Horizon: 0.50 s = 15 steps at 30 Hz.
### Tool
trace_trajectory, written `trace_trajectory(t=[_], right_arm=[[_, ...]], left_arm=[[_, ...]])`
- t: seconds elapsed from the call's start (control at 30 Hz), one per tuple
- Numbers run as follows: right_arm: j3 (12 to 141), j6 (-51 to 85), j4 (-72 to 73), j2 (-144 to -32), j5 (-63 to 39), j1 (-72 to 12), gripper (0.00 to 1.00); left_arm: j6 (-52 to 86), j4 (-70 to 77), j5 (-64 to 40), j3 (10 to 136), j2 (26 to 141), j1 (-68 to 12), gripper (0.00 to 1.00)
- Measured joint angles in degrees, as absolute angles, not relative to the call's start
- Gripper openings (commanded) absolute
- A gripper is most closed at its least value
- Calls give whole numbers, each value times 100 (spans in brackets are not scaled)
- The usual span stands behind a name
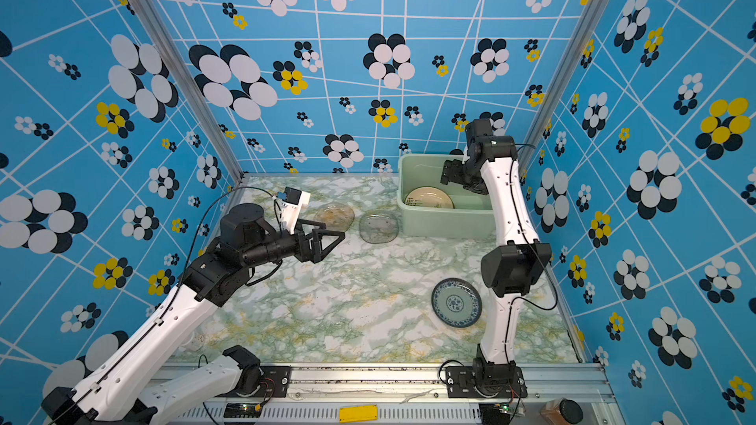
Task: Place the plates into the plastic bin on the countertop
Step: Move the plate to the center of the table.
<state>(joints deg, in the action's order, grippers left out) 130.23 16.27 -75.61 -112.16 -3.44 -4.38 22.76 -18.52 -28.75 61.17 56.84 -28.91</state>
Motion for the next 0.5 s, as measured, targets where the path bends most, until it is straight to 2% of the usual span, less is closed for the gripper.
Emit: trace_trajectory(t=[0.3,0.5], right_arm=[[9074,1785,-6938,-8309,-967,-421,93],[7236,2064,-6724,-7854,-1103,-204,95]], left_arm=[[2587,-2080,-3164,6687,6602,-3426,99],[3726,-1863,-2827,6698,7282,-4064,99]])
